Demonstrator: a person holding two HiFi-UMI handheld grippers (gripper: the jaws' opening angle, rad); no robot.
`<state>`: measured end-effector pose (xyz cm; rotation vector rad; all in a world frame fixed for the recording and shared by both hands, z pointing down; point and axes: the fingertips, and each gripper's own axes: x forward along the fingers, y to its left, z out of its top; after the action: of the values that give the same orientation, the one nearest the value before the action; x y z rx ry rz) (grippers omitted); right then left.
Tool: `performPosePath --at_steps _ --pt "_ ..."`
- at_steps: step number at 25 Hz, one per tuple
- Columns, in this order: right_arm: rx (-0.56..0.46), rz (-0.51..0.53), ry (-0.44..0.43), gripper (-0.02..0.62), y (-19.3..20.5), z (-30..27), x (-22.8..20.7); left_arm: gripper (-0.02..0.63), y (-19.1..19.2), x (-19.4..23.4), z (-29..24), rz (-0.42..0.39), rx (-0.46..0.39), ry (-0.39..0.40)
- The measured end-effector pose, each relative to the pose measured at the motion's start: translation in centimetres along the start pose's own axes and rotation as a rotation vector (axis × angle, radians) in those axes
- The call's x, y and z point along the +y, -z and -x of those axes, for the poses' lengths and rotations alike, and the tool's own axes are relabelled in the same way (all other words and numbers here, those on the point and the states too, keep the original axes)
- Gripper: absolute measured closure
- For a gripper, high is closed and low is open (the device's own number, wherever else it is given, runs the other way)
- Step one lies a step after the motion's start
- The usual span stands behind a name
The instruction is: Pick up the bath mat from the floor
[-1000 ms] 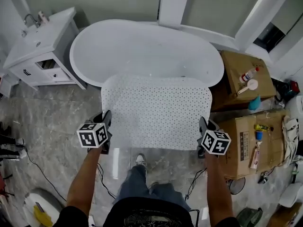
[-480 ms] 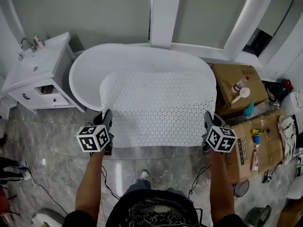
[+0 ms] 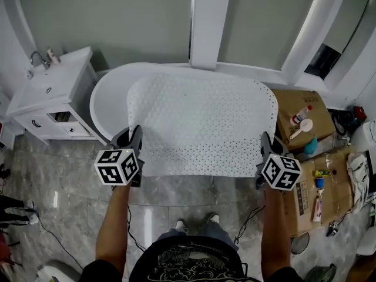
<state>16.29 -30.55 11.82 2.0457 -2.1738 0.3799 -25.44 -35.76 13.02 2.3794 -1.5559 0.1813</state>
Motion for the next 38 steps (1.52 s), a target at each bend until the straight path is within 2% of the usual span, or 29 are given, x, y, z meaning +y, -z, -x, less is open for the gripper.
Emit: performPosePath --at_steps 16,27,38 --pt "-0.170 0.049 -0.115 0.571 -8.8 -2.4 -4.0 0.575 -8.0 -4.9 -0.6 -0.078 -0.169 -0.127" --pt "-0.254 0.073 -0.127 0.571 -11.8 -2.2 -4.8 0.574 -10.3 -5.9 -0.4 -0.101 -0.240 -0.158" --pt "-0.286 0.081 -0.117 0.571 -12.8 -2.0 -4.6 0.574 -10.6 -5.4 -0.4 -0.101 -0.253 -0.157"
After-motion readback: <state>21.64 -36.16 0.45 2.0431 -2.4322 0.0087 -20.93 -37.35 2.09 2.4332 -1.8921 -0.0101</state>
